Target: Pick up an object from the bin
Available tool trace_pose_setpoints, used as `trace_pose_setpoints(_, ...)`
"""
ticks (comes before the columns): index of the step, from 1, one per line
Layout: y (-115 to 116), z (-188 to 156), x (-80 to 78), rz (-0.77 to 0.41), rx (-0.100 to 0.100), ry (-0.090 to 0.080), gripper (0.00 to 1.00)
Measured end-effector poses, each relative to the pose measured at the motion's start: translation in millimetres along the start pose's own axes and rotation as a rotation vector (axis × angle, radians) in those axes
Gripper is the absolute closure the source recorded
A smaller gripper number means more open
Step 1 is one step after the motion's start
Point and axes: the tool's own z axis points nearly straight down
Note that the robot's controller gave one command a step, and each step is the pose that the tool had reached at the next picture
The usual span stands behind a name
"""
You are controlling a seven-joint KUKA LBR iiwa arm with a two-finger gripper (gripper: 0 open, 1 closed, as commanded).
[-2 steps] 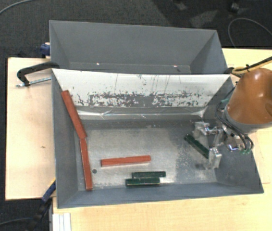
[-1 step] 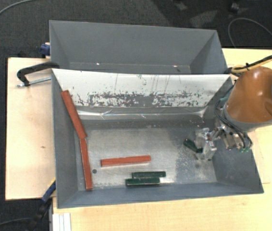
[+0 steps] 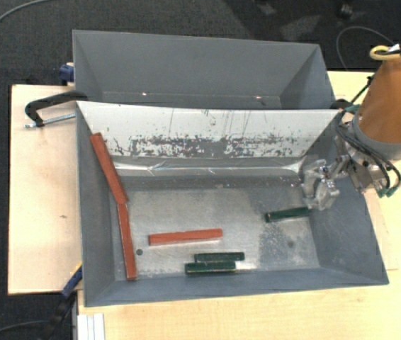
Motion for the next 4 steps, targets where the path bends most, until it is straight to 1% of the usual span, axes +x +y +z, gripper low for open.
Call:
trace_pose_setpoints(1, 0, 5, 1.7, 0.001, -0.003, 0.009, 0.00)
trace_pose_setpoints(2, 40, 111, 0.0, -0.174, -0.009, 0.018, 0.00)
trace_pose_setpoints(3, -4, 139, -16.9, -0.164, -0.002, 0.009, 0.00)
trace_pose_setpoints(4, -1, 137, -17.5, -0.168, -0.004, 0.008, 1.00)
